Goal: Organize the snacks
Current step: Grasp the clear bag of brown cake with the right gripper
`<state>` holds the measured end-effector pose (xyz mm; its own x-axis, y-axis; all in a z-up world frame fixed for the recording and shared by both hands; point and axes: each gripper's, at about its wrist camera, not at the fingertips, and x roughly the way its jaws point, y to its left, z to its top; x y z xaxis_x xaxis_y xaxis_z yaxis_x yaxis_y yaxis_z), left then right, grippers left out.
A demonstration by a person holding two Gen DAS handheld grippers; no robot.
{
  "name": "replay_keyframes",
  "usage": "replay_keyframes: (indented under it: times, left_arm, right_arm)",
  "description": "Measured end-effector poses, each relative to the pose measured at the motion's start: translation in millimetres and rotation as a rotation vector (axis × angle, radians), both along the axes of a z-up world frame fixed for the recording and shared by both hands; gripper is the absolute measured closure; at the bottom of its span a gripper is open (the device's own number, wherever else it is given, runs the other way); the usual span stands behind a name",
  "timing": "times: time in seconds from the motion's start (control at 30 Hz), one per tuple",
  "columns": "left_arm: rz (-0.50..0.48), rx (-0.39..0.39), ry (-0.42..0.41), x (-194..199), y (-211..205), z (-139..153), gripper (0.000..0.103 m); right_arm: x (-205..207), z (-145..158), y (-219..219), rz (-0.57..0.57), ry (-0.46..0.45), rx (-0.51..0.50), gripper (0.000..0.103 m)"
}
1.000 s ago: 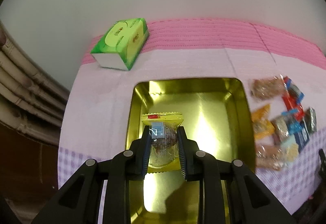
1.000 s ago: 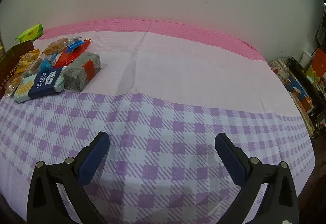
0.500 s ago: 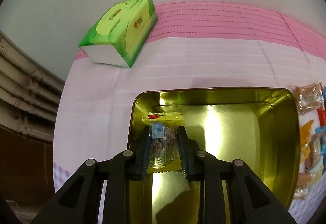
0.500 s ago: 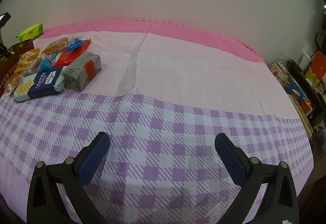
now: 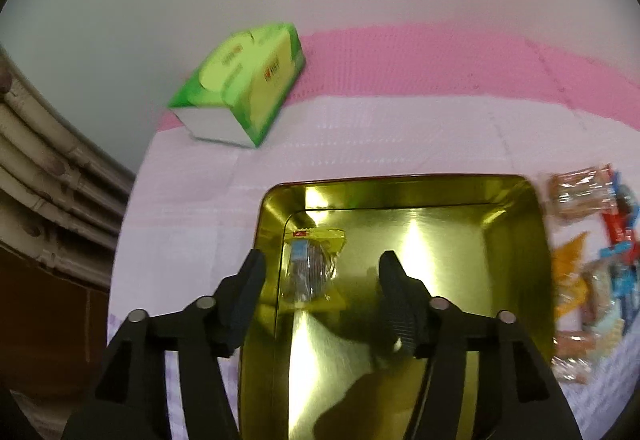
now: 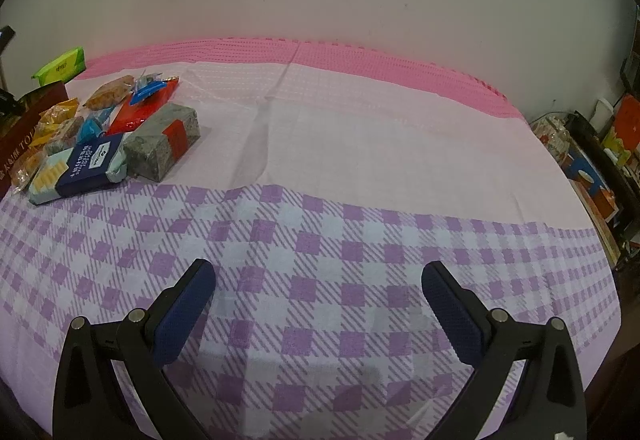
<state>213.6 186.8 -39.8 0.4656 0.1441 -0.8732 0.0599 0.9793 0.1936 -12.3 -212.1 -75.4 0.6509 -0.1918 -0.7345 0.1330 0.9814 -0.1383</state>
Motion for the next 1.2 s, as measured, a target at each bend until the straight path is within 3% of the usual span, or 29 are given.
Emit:
replay_keyframes:
  times: [0.1, 0.17, 0.27, 0.33, 0.4, 0.5, 0.53, 0.6, 0.9, 1.1, 1.2]
  left_arm:
    - [0.032, -0.017, -0.058, -29.4, 2.0, 25.4, 0.036]
    - [0.075, -0.045, -0.096, -56.3, 6.5, 42.3, 0.033]
    - [0.132, -0.064, -0.122, -103.1, 10.7, 57.9, 0.023]
    - [0.173, -0.047, -0.141, -139.1, 8.2, 65.1, 0.022]
    - [0.201, -0.049, -0.165, -164.6, 10.0, 71.4, 0.022]
    - [0.241, -0.049, -0.216, -199.9, 13.1, 74.9, 0.018]
    - [0.253, -0.055, -0.224, -207.5, 15.0, 74.2, 0.017]
    - [0.255, -0.073, -0.236, -214.4, 20.6, 71.0, 0.017]
    - [0.234, -0.131, -0.185, -207.3, 27.4, 55.9, 0.017]
    - [0.225, -0.135, -0.186, -206.1, 27.7, 56.0, 0.017]
    - [0.227, -0.134, -0.193, -207.5, 27.8, 56.9, 0.017]
  right_arm:
    - [0.5, 8.5, -1.7, 0.022, -0.010, 0.031, 0.003]
    - [1.9, 27.4, 9.8, 0.100, -0.033, 0.059, 0.014]
    - [14.9, 64.0, 56.4, 0.376, -0.033, 0.082, 0.015]
    - [24.8, 77.7, 91.0, 0.557, -0.002, 0.074, 0.017]
    - [39.1, 83.6, 130.4, 0.726, 0.052, 0.042, 0.029]
    - [65.3, 76.2, 175.5, 0.884, 0.151, -0.033, 0.056]
    - [75.5, 72.5, 185.4, 0.912, 0.181, -0.047, 0.064]
    - [92.6, 66.1, 202.1, 0.952, 0.234, -0.054, 0.068]
    - [123.7, 34.0, 254.2, 1.061, 0.407, -0.109, 0.069]
    - [146.4, 8.9, 266.9, 1.051, 0.556, -0.103, 0.063]
    - [148.7, 5.5, 272.0, 1.029, 0.539, -0.104, 0.063]
